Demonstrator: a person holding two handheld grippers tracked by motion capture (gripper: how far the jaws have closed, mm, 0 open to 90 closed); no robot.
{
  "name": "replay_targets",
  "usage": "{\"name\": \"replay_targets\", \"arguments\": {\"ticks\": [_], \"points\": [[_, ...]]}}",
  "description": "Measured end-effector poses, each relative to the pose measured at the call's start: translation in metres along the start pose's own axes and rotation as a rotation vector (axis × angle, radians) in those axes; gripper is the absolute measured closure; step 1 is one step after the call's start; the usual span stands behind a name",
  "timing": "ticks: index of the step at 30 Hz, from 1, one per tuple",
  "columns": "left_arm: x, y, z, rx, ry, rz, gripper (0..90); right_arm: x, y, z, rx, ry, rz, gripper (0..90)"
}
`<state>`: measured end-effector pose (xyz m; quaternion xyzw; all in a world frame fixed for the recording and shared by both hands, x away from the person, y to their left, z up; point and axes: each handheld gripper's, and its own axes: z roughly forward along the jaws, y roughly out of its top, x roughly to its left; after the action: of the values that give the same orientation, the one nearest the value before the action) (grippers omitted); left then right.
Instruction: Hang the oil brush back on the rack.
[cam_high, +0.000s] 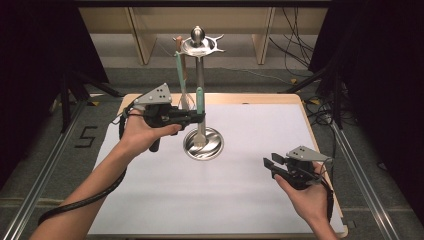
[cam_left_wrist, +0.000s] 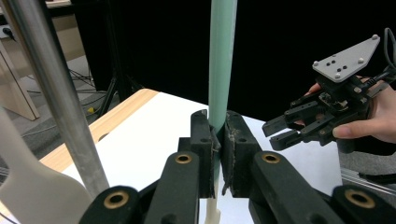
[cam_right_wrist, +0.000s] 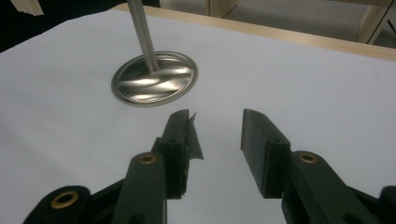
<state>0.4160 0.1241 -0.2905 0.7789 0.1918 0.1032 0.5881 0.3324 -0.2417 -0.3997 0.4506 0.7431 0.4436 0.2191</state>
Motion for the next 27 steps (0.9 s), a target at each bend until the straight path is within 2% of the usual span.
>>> {"name": "replay_targets", "arguments": {"ticks": [2,6,11,13,14,15,23,24,25,26,27], "points": [[0.001,0.001,0.0,0.003,0.002,-0.003,83.4,0.0,0.0,0.0,0.003,0.008,0.009,62.9],[0.004,0.003,0.0,0.001,0.003,-0.006,83.4,-0.001,0.001,0.0,-0.009,-0.003,-0.013,62.8],[0.008,0.005,0.0,0.001,0.011,-0.011,83.4,-0.001,0.001,0.0,-0.006,-0.004,-0.012,62.8],[0.009,0.006,0.0,0.001,0.011,-0.012,83.5,0.0,0.001,0.0,0.0,0.001,-0.005,62.8],[0.009,0.006,0.0,0.001,0.011,-0.011,83.5,0.003,0.0,0.0,0.01,0.006,0.031,62.7],[0.01,0.006,0.0,0.0,0.013,-0.013,83.5,0.003,0.001,0.0,0.008,0.009,0.037,62.7],[0.013,0.01,-0.002,0.001,0.018,-0.012,83.5,0.002,0.001,0.0,-0.002,0.006,0.012,62.7],[0.013,0.011,-0.002,0.0,0.019,-0.01,83.5,0.002,0.0,0.001,-0.013,0.002,0.013,62.7],[0.013,0.011,-0.002,0.001,0.021,-0.01,83.5,0.004,0.0,0.002,-0.02,0.0,0.034,62.7],[0.013,0.012,-0.003,0.001,0.021,-0.011,83.5,0.003,0.0,0.002,-0.02,0.001,0.025,62.7],[0.014,0.013,-0.003,0.001,0.021,-0.007,83.5,0.005,0.001,0.001,-0.016,0.003,0.041,62.7]]}}
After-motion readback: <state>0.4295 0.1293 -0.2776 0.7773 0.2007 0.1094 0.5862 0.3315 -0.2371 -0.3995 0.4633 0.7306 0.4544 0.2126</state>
